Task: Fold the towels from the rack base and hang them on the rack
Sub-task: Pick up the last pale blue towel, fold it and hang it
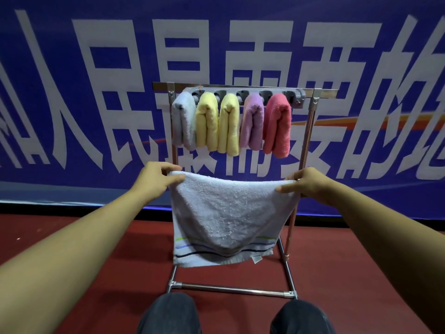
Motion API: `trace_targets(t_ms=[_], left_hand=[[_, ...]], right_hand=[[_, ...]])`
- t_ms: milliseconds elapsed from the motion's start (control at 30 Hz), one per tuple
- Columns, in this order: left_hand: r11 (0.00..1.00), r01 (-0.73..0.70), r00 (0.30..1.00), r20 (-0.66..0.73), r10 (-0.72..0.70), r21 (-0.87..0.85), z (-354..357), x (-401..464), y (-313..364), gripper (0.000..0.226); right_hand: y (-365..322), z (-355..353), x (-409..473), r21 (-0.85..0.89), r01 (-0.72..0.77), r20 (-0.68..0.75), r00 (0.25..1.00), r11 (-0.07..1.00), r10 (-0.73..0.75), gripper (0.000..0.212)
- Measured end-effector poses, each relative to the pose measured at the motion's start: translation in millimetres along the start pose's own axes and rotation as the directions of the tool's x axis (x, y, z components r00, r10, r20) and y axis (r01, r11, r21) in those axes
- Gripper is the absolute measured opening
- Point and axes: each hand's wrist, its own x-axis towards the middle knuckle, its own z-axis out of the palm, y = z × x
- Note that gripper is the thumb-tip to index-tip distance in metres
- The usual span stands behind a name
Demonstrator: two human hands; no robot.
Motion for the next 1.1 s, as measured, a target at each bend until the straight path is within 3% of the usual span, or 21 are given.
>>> trace_targets(t_ms=[267, 467, 767, 967, 1100], left_hand=[[0.959, -0.032, 0.999, -0.022, 0.039, 0.283, -1, -2, -5, 0.019], [0.916, -0.085, 0.996, 0.064, 0.065, 0.393, 0, -2, -6, 0.015], [0.902, -0.045, 0.999, 0.020, 0.041, 0.430, 6, -1, -6, 0.008], [0.924, -0.015, 0.998, -0.046, 0.036, 0.382, 4, -3, -6, 0.006], [0.920, -0.034, 0.999, 0.002, 0.036, 0.391, 3, 1, -9, 0.008]], right_hand=[[3, -2, 3, -0.188, 0.047, -0.010, 0.999, 0.981, -0.050, 0.042], [8, -3, 5, -0.202, 0.070, -0.046, 0.996, 0.977, -0.081, 0.039], [10, -1, 4, -0.194, 0.078, -0.135, 0.985, 0.978, -0.106, 0.037], [13, -1, 2, -0.142, 0.086, -0.138, 0.985, 0.986, -0.106, 0.027], [15, -2, 0, -0.136, 0.112, -0.100, 0.987, 0.984, -0.126, 0.023]])
